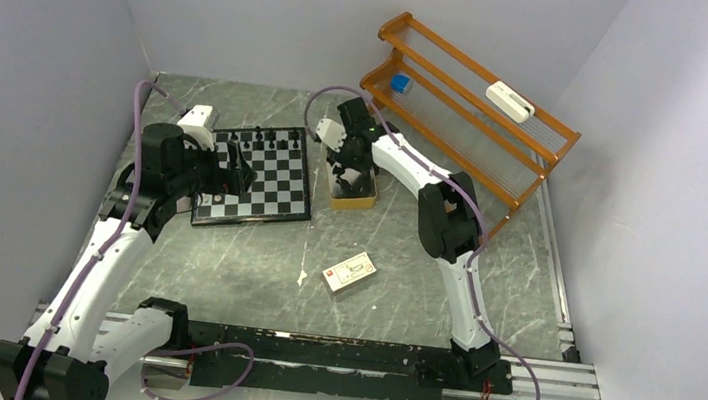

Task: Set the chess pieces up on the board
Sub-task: Pick up the chess piece from the storage box.

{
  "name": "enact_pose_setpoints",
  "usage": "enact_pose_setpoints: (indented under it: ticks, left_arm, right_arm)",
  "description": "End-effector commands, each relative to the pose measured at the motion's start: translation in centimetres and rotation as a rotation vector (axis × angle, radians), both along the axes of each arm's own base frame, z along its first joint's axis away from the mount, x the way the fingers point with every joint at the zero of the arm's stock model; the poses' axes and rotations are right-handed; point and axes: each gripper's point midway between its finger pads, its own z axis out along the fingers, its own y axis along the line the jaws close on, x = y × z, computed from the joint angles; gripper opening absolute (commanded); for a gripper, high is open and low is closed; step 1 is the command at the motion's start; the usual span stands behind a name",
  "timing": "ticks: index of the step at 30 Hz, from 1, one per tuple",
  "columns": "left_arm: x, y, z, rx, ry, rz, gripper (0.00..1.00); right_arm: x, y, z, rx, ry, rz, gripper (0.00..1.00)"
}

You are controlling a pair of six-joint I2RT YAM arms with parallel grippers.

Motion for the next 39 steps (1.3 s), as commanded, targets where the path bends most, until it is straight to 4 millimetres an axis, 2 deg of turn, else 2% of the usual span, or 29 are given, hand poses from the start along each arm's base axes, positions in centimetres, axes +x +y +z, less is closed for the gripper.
enact_pose_setpoints:
  ticks: [1,7,29,39]
  left_arm:
    - [0.3,0.5,0.6,0.009,-0.036,0.012,1.00]
    - [0.2,0.4,0.7,0.005,-0.042,0.009,1.00]
    - [0.3,0.6,0.9,0.011,-0.041,0.017,1.00]
    - [0.2,0.6,0.9,0.011,-0.045,0.016,1.00]
  right_arm:
    - [0.8,-0.5,0.9,-0.034,-0.028,0.012,0.43]
    - [1.1,-1.1,0.6,-0.089,-0.036,0.032,0.42]
    - [1.0,-1.2,-1.6,-0.229,-0.032,0.114,0.38]
    - [1.2,-1.1,-0.4,-0.231,-0.055,0.133,0.31]
